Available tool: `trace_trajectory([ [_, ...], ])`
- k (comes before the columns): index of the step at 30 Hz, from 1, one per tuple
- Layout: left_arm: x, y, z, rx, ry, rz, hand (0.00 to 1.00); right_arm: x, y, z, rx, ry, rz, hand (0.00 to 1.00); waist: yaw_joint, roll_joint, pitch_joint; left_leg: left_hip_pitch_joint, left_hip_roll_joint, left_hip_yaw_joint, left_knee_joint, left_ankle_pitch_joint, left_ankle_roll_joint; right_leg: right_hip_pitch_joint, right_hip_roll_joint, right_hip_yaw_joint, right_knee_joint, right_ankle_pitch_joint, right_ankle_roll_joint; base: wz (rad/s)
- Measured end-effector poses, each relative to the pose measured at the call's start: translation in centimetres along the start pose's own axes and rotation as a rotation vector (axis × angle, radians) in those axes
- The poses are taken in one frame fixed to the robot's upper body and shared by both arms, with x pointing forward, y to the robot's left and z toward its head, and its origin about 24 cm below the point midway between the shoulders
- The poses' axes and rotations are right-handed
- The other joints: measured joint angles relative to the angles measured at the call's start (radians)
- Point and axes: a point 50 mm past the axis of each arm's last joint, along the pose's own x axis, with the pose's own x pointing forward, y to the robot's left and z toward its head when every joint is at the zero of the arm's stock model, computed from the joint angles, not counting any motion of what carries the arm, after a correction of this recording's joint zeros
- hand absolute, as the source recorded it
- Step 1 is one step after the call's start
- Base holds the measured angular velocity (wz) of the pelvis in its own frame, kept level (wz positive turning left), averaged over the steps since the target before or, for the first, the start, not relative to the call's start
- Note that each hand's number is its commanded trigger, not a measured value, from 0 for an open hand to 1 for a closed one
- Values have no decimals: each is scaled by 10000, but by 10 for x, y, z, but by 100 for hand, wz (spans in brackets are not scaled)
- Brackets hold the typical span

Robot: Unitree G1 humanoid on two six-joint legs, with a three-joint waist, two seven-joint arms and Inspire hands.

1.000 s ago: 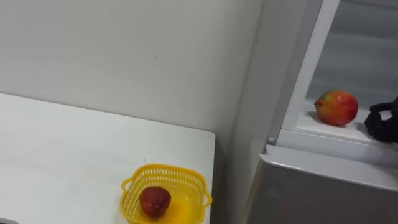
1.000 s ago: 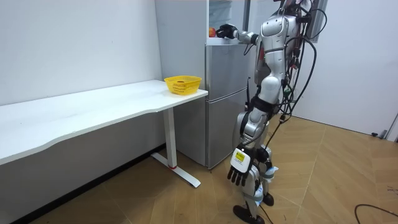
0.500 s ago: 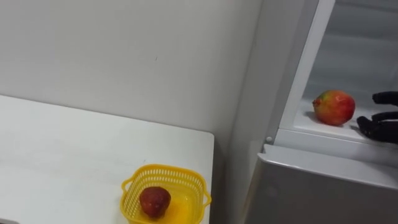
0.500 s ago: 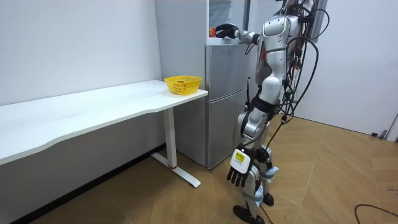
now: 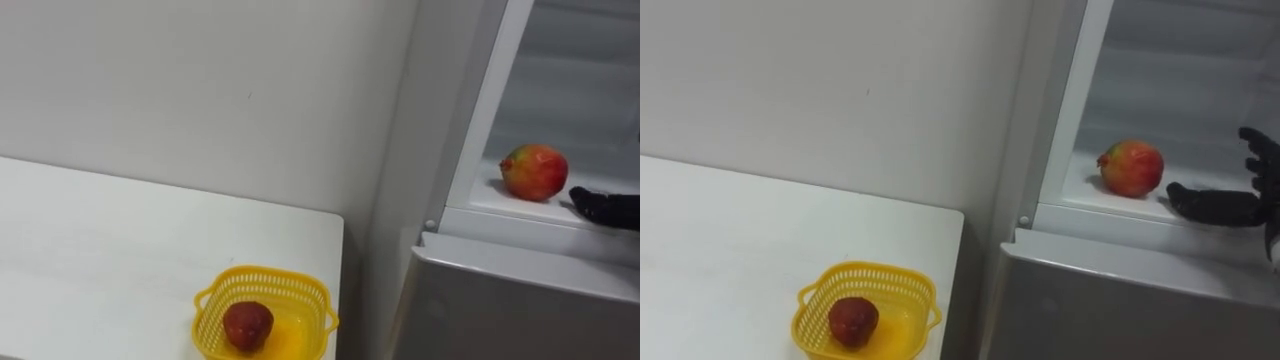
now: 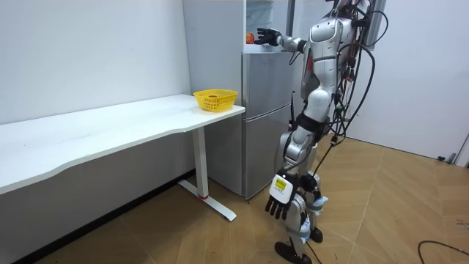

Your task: Retrieve from the upper fridge

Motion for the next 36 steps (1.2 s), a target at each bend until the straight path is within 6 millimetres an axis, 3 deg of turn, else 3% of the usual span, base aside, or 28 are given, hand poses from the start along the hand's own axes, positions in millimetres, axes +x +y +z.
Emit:
trace_trajectory([
  [6,0,1,3,2,-86,50,0,0,5,8,28,-335,211,0,5,24,2,-14,1,20,26,2,1,-12,-3,24,-3,0,0,0],
  [11,0,3,5,9,-167,103,0,-1,10,12,-29,-524,408,0,-8,9,92,-43,0,20,23,0,0,-28,-1,35,-18,0,0,0],
  [15,0,4,7,14,-258,131,0,-1,11,16,102,-663,459,0,-11,-9,113,-80,-3,28,3,0,0,-74,0,41,-35,-4,0,0],
  [23,-1,5,10,18,-506,192,0,-3,15,30,768,-1208,706,0,-51,-80,109,-219,3,77,13,1,1,-228,0,57,-32,-5,1,0],
  [30,-1,7,14,-7,-714,257,0,-12,28,66,931,-2739,1653,0,-44,-49,123,-185,50,96,18,0,-1,-198,26,46,-35,-4,1,0],
  [36,-1,6,13,-45,-700,244,0,-13,34,66,1103,-2752,2315,0,14,-31,136,-191,92,95,28,0,-3,-187,11,49,-21,-2,-1,0],
])
